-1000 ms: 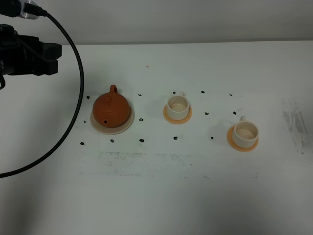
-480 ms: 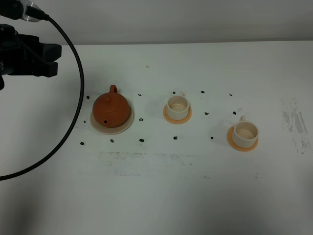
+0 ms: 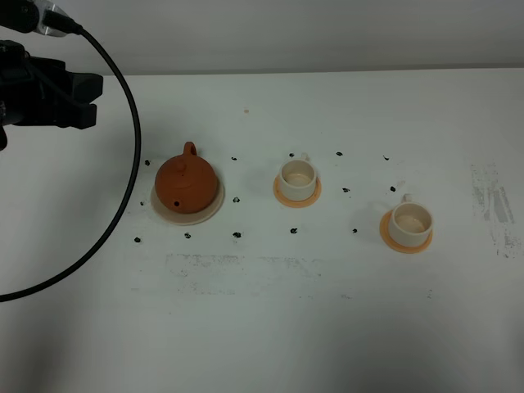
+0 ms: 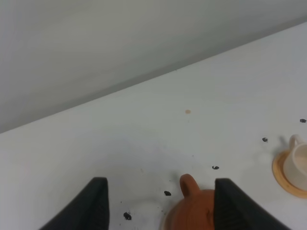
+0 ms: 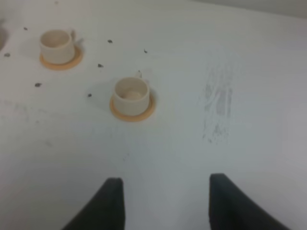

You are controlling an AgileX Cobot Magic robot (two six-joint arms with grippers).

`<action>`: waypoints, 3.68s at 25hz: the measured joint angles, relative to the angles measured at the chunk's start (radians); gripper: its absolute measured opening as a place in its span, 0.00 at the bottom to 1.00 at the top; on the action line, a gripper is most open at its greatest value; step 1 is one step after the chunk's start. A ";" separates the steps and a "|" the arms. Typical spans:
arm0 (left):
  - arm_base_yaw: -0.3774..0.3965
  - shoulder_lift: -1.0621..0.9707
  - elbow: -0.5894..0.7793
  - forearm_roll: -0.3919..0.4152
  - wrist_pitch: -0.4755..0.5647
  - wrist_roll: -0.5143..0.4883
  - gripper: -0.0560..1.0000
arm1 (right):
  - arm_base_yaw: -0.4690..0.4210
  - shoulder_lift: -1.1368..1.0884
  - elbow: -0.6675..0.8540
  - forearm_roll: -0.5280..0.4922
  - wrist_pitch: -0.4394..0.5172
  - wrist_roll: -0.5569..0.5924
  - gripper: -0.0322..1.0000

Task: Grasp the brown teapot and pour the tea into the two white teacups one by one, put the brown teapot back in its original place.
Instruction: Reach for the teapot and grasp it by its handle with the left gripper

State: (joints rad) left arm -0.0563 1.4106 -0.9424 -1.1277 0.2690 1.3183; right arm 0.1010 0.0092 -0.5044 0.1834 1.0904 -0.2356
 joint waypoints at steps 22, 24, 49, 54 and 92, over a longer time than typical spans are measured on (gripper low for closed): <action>0.000 0.000 0.000 -0.010 -0.002 0.002 0.53 | -0.037 -0.015 0.007 -0.026 -0.007 -0.012 0.44; 0.000 0.000 0.000 -0.024 -0.002 0.002 0.53 | -0.059 -0.015 0.007 -0.026 -0.007 -0.013 0.44; -0.001 0.400 -0.431 0.308 0.226 -0.467 0.49 | -0.073 -0.015 0.007 -0.026 -0.007 -0.013 0.44; -0.028 0.519 -0.556 0.381 0.288 -0.542 0.49 | -0.073 -0.015 0.007 -0.026 -0.007 -0.013 0.44; -0.223 0.809 -0.703 0.726 0.223 -0.735 0.49 | -0.073 -0.015 0.007 -0.026 -0.007 -0.013 0.30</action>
State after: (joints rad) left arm -0.2790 2.2198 -1.6456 -0.4013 0.4917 0.5837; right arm 0.0276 -0.0060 -0.4970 0.1572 1.0839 -0.2489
